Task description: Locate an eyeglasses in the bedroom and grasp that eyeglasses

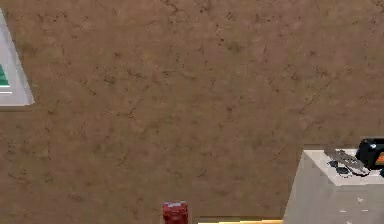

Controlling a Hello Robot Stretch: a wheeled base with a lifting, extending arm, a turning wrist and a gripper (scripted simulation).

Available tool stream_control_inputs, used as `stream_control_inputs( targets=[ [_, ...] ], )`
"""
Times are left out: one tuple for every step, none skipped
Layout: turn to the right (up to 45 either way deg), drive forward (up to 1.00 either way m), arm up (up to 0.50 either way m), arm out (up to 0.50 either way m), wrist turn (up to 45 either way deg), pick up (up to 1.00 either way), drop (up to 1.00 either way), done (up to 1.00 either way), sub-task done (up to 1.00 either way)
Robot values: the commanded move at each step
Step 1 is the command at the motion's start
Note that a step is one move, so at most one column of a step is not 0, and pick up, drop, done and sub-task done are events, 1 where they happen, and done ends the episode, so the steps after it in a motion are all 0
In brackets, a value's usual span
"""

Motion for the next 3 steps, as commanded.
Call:
stream_control_inputs(
  targets=[
    [33.0,0.0,0.0,0.0,0.0,0.0,0.0,0.0,0.0],
    [0.0,0.65,0.0,0.0,0.0,0.0,0.0,0.0,0.0],
    [-45.0,0.0,0.0,0.0,0.0,0.0,0.0,0.0,0.0]
  ],
)
